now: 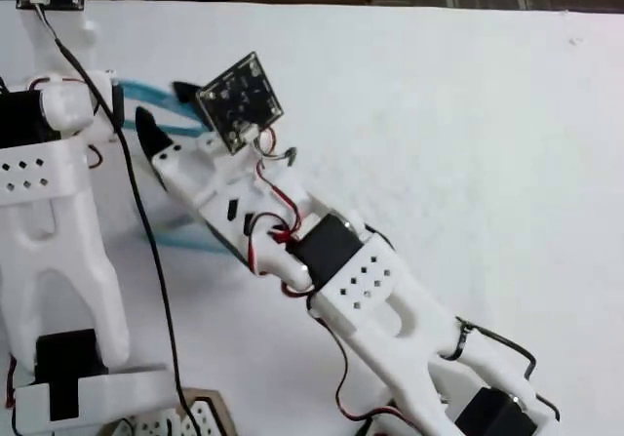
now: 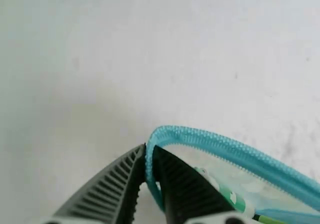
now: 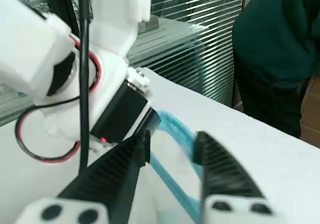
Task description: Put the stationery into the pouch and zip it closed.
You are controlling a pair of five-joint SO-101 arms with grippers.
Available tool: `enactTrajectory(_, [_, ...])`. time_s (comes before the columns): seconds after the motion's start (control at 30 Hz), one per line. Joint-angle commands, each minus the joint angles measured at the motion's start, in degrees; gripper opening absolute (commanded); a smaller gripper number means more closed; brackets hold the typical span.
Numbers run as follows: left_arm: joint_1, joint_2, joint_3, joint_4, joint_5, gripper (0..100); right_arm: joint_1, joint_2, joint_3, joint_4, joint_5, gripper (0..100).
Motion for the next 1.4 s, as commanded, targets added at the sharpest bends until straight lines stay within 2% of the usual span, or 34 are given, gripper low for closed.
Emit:
enactTrajectory(0.0, [-0.1, 6.6, 1.0, 2.0, 0.4, 2, 0.7, -1.1, -4.0, 0.8, 0.9, 7.4])
enactTrajectory(0.2, [-0.1, 6.5, 1.0, 2.0, 0.4, 2, 4.2, -3.6, -6.8, 11.0, 4.1, 7.4])
enactTrajectory(0.33, [-0.1, 6.5, 1.0, 2.0, 0.4, 2, 10.3, -4.9, -6.6, 15.8, 5.2, 8.4])
enactTrajectory(0.4, [-0.1, 6.5, 1.0, 2.0, 0.4, 2, 13.2, -5.1, -6.6, 18.9, 5.2, 13.6])
enactTrajectory(0.53, [-0.1, 6.5, 0.9, 2.0, 0.4, 2, 15.6, -5.1, -6.5, 25.8, 5.3, 30.3])
enactTrajectory(0.63, [-0.1, 6.5, 0.9, 2.0, 0.4, 2, 15.3, -5.1, -6.5, 31.3, 5.3, 38.9])
enactTrajectory(1.07, [-0.2, 6.3, 0.9, 2.0, 0.2, 2, 14.5, -5.1, -6.4, 58.9, 4.8, 39.0])
enactTrajectory(1.17, [-0.2, 6.3, 0.9, 2.0, 0.2, 2, 12.3, -5.1, -6.0, 64.4, 4.7, 39.0])
enactTrajectory(1.27, [-0.1, 6.5, 0.9, 2.0, 0.2, 2, 7.3, -8.1, -1.6, 64.7, 4.7, 39.0])
enactTrajectory(1.37, [-0.1, 6.4, 0.9, 2.0, 0.2, 2, 2.0, -14.2, 8.4, 57.3, 4.8, 39.0])
